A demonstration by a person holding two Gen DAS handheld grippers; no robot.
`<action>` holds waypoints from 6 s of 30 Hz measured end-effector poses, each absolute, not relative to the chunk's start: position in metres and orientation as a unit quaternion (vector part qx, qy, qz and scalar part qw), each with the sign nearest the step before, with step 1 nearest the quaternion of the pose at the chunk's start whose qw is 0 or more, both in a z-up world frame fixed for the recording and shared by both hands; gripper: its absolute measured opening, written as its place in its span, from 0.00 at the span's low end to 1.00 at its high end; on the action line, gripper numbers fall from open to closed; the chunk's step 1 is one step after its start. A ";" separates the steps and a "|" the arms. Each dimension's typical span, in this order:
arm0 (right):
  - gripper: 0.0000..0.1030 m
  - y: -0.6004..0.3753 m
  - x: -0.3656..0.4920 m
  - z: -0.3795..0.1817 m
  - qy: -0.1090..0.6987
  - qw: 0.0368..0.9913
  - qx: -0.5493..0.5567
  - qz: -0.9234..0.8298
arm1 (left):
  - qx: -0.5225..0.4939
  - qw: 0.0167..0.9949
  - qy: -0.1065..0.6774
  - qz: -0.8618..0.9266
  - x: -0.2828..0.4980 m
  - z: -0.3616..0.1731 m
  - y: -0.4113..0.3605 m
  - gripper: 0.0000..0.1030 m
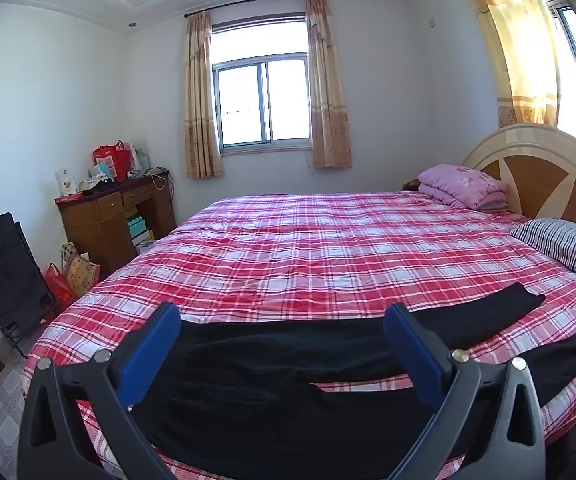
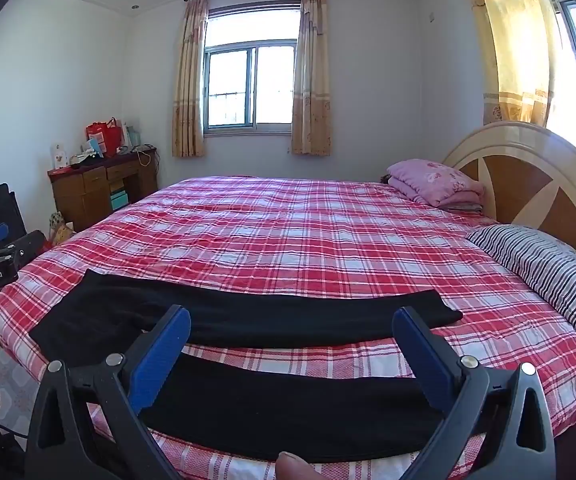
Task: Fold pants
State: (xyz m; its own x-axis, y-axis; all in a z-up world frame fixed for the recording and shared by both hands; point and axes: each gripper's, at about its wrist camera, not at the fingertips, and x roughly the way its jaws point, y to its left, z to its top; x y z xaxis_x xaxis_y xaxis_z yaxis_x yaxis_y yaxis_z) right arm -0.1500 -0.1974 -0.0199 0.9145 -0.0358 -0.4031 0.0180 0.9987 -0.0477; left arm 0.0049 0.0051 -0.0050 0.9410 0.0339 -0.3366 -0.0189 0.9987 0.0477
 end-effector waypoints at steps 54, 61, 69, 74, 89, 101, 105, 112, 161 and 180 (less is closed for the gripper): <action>0.99 -0.190 -0.135 -0.033 0.226 0.973 -0.030 -0.028 | 0.022 0.981 0.194 0.017 0.014 -0.010 0.002 1.00; 0.99 -0.192 -0.134 -0.035 0.231 0.972 -0.029 -0.030 | 0.023 0.980 0.197 0.017 0.015 -0.012 0.002 1.00; 0.99 -0.191 -0.131 -0.039 0.236 0.971 -0.029 -0.034 | 0.023 0.979 0.202 0.019 0.017 -0.014 0.001 1.00; 0.99 -0.195 -0.125 -0.044 0.242 0.969 -0.032 -0.042 | 0.023 0.977 0.210 0.021 0.023 -0.021 0.002 1.00; 0.99 -0.262 -0.038 -0.094 0.313 0.946 -0.001 -0.080 | 0.097 0.951 0.282 0.085 0.144 -0.082 0.058 1.00; 0.95 -0.335 0.047 -0.120 0.382 0.918 -0.014 -0.107 | 0.068 0.910 0.393 0.113 0.239 -0.140 0.165 0.93; 0.90 -0.357 0.060 -0.128 0.400 0.910 0.009 -0.107 | 0.042 0.900 0.423 0.098 0.256 -0.156 0.176 0.88; 0.77 -0.370 0.072 -0.146 0.408 0.906 0.011 -0.112 | 0.014 0.887 0.456 0.072 0.281 -0.179 0.194 0.62; 0.05 -0.505 0.163 -0.139 0.416 0.898 0.078 -0.122 | -0.008 0.898 0.440 -0.025 0.284 -0.166 0.192 0.13; 0.05 -0.468 0.026 -0.068 0.245 0.962 0.079 -0.086 | -0.070 0.935 0.337 -0.089 0.228 -0.128 0.214 0.12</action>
